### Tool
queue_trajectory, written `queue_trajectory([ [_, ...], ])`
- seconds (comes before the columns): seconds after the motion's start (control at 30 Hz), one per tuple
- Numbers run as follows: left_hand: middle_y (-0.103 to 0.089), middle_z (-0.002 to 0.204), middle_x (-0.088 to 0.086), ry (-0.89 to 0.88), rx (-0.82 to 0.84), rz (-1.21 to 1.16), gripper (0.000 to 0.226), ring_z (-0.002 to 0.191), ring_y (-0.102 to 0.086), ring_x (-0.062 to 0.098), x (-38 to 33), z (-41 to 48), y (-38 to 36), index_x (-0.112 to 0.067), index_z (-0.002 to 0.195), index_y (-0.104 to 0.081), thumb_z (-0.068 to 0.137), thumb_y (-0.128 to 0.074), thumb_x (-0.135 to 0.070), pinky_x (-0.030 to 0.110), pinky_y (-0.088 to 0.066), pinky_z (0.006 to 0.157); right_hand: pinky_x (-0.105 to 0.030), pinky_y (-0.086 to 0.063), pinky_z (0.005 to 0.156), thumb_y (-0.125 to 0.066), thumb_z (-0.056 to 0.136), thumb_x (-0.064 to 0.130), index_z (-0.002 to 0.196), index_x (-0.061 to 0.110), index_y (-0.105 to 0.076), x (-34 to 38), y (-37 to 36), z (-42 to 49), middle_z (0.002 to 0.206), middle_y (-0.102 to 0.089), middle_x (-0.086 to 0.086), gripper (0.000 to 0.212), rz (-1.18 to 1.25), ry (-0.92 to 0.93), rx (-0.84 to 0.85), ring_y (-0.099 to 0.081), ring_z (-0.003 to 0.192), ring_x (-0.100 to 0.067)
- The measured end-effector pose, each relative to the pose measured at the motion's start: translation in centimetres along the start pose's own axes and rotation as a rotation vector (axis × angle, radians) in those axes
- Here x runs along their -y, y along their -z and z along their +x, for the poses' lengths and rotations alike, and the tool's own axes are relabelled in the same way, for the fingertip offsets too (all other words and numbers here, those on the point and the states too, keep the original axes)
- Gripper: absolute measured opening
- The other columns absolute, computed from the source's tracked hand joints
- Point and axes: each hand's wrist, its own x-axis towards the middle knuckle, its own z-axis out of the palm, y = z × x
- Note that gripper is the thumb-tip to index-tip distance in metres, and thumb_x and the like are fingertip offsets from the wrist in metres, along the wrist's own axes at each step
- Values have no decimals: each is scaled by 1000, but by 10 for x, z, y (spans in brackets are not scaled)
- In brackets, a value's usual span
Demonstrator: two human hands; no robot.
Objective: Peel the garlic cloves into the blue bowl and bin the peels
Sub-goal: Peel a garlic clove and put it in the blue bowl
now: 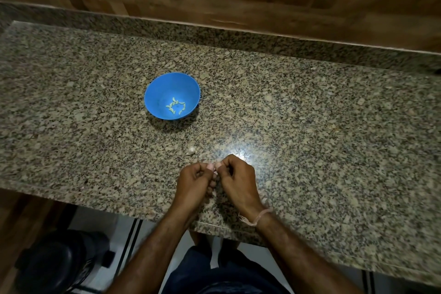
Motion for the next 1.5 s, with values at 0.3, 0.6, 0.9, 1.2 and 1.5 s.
queue_trajectory([
  [0.3,-71,84,-7,-252,-96,300,6,78,-65,1,-3,-1,1,-18,93,-70,98,-68,-19,4,-42,61,-17,-39,57,-63,103,20,78,11,-60,-1,-1,6,69,-55,3,26,109,-167,50,-47,63,-7],
  [0.6,-53,73,-5,-553,-73,542,17,64,-48,8,-7,-1,2,-18,87,-53,104,-54,-14,21,-32,54,-26,-48,65,-61,102,25,81,9,-66,0,-2,13,77,-64,0,27,227,-278,129,-58,71,-14],
  [0.9,-58,67,-5,-372,-55,379,21,59,-48,6,-7,6,1,-20,82,-57,103,-57,-24,27,-36,54,-16,-38,56,-57,106,24,79,17,-54,5,2,11,72,-54,6,28,108,-156,98,-45,62,0],
  [1.2,-77,91,11,-14,26,-173,6,79,-71,17,-13,7,-1,-7,101,-72,97,-67,-7,25,-57,70,-32,-45,64,-50,109,26,86,15,-56,0,-3,18,79,-58,-1,26,164,-241,129,-54,73,-15],
  [1.5,-73,78,8,179,97,-421,12,62,-63,9,-8,13,-3,-2,108,-72,98,-65,-5,20,-53,60,-20,-49,57,-45,112,20,101,0,-67,0,-3,14,75,-65,-6,32,463,-350,208,-60,62,-9],
])
